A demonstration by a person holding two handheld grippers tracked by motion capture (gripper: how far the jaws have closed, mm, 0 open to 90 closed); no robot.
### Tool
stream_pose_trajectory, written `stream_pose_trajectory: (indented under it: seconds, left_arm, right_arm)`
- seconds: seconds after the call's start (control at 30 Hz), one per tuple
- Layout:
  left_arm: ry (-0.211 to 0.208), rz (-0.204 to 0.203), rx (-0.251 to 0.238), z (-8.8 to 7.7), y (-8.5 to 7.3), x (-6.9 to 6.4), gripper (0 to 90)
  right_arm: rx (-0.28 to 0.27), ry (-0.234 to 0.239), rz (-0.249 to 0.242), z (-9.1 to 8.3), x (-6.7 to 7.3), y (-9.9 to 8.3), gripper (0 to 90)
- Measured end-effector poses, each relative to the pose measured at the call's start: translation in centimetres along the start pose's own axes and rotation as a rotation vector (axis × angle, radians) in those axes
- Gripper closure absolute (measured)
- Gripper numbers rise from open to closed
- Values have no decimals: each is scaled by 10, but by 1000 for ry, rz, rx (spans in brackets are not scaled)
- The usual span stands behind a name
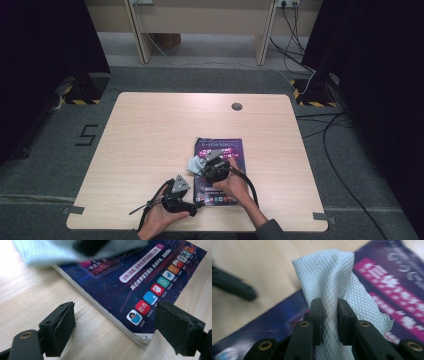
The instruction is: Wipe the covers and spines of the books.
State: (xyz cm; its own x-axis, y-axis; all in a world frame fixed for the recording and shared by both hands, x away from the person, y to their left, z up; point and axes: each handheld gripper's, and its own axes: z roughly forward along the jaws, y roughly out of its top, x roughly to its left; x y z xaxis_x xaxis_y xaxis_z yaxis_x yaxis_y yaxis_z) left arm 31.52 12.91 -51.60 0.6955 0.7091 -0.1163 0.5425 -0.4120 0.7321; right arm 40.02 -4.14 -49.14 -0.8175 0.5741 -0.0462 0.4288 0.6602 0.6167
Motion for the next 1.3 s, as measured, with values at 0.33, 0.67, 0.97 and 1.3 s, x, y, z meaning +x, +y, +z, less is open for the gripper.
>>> stream_pose_trajectory:
  seconds: [0.33,0.67,0.97,1.3]
  left_arm:
    - [1,-1,-3,0,0,0,165]
    - [1,-5,-3,0,0,0,159]
    - [0,-3,0,0,0,1,158]
    - [-3,-6,-1,0,0,0,167]
  right_arm:
    - [9,-24,9,-12,-9,-15,768]
    - [14,-79,98,-40,-23,-50,770]
    - [-3,12,7,-47,24,-58,769]
    - [-2,1,3,-50,19,-62,769]
